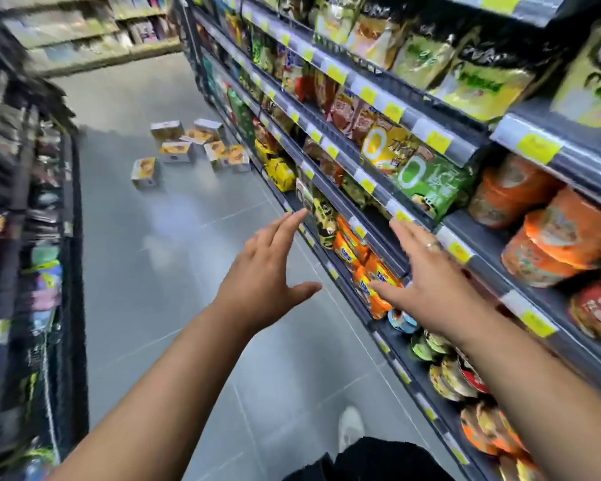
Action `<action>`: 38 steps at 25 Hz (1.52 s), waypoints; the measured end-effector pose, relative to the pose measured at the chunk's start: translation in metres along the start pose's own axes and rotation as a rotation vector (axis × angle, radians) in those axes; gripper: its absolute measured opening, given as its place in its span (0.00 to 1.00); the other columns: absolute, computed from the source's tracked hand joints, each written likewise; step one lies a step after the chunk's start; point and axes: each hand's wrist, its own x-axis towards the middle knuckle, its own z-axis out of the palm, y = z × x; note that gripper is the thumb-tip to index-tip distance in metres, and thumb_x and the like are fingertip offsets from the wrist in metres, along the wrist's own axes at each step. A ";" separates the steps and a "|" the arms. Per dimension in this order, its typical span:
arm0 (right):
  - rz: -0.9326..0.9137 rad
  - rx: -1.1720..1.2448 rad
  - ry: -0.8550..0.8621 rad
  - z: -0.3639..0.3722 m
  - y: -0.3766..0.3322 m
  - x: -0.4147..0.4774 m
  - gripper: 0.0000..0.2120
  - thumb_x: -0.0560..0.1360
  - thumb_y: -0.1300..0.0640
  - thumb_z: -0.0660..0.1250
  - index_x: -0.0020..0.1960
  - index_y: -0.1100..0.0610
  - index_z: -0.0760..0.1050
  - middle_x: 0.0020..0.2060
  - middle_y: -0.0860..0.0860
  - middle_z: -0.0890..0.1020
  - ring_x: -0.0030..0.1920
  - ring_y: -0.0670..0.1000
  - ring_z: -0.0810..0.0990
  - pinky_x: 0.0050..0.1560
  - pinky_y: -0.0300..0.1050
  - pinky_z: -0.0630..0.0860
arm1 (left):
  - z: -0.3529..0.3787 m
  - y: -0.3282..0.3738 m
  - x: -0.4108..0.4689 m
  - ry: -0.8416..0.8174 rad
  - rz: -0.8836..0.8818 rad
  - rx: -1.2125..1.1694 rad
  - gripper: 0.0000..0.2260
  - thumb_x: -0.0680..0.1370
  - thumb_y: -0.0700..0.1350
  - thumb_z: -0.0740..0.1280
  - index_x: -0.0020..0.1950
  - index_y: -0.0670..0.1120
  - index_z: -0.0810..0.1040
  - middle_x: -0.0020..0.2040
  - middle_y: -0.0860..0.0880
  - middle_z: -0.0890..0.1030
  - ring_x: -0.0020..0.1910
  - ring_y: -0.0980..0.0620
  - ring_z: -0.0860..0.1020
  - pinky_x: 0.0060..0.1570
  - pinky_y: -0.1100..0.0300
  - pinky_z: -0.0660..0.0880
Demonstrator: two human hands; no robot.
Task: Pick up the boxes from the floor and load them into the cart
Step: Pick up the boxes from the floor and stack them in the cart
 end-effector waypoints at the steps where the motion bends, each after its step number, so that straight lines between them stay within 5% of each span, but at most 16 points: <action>1: -0.039 0.010 -0.030 0.001 -0.003 0.026 0.44 0.71 0.50 0.74 0.78 0.55 0.53 0.76 0.49 0.57 0.73 0.47 0.59 0.60 0.24 0.48 | -0.004 -0.009 0.011 0.028 -0.041 0.009 0.45 0.70 0.59 0.73 0.78 0.60 0.47 0.77 0.54 0.59 0.73 0.48 0.61 0.71 0.54 0.60; 6: -0.211 0.031 -0.168 0.016 -0.030 0.133 0.49 0.70 0.47 0.75 0.79 0.53 0.48 0.77 0.47 0.52 0.75 0.46 0.55 0.66 0.30 0.49 | -0.025 -0.048 0.046 0.143 -0.242 0.009 0.45 0.71 0.57 0.73 0.78 0.57 0.46 0.77 0.55 0.57 0.74 0.51 0.58 0.71 0.59 0.55; 15: -0.431 0.040 -0.333 0.107 -0.132 0.290 0.48 0.69 0.46 0.75 0.79 0.48 0.47 0.76 0.43 0.52 0.74 0.44 0.55 0.67 0.33 0.52 | -0.080 -0.212 0.077 0.264 -0.512 0.060 0.45 0.70 0.59 0.73 0.79 0.55 0.49 0.77 0.51 0.58 0.76 0.49 0.57 0.74 0.52 0.58; 29: -0.400 0.086 -0.383 0.236 -0.294 0.542 0.46 0.70 0.47 0.74 0.78 0.45 0.49 0.76 0.43 0.52 0.74 0.45 0.57 0.66 0.35 0.55 | -0.196 -0.487 0.213 0.240 -0.553 0.063 0.44 0.69 0.61 0.73 0.78 0.56 0.50 0.76 0.51 0.60 0.74 0.47 0.60 0.72 0.48 0.62; 38: -0.475 0.077 -0.511 0.313 -0.365 0.785 0.46 0.70 0.45 0.74 0.78 0.43 0.49 0.76 0.41 0.49 0.74 0.46 0.57 0.64 0.38 0.59 | -0.248 -0.657 0.353 0.251 -0.679 0.099 0.44 0.69 0.59 0.73 0.78 0.54 0.52 0.76 0.48 0.61 0.75 0.48 0.59 0.73 0.50 0.59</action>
